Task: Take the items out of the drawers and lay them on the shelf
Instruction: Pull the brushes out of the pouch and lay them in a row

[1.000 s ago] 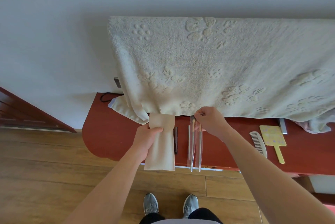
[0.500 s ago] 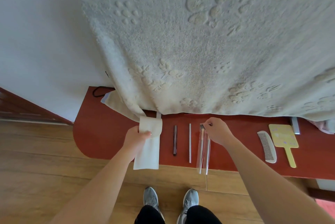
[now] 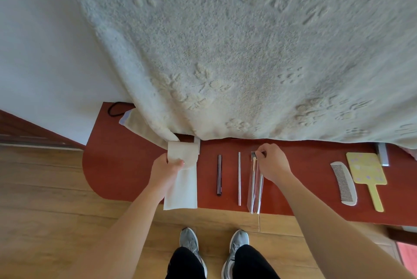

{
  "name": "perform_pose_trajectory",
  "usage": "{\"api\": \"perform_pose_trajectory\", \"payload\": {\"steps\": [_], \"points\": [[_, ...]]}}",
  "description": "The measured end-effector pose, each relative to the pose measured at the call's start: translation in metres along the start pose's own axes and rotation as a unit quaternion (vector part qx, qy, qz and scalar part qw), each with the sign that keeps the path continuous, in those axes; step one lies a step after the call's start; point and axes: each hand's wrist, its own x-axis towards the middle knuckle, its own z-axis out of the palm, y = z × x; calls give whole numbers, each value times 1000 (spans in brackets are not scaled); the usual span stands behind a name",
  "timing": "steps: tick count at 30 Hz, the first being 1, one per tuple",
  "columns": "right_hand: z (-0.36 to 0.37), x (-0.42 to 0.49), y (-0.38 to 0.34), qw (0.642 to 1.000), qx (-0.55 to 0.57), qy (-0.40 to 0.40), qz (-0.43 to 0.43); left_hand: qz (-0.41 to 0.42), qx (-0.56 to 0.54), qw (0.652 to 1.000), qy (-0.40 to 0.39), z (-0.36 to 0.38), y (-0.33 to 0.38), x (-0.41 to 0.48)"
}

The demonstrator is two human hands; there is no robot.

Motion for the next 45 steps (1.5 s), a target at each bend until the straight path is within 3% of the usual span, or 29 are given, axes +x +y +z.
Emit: {"api": "perform_pose_trajectory", "payload": {"steps": [10,28,36,45], "points": [[20,-5,1,996,-49,75,-27,87,178,978,58,-5,-15,16],[8,-8,6,997,30,69,-14,84,134,983,89,-5,-11,15],[-7,-27,9,997,41,67,-12,86,146,975,141,-3,-2,-4],[-25,-51,-13,997,51,45,-19,122,150,974,119,3,22,-28]]}}
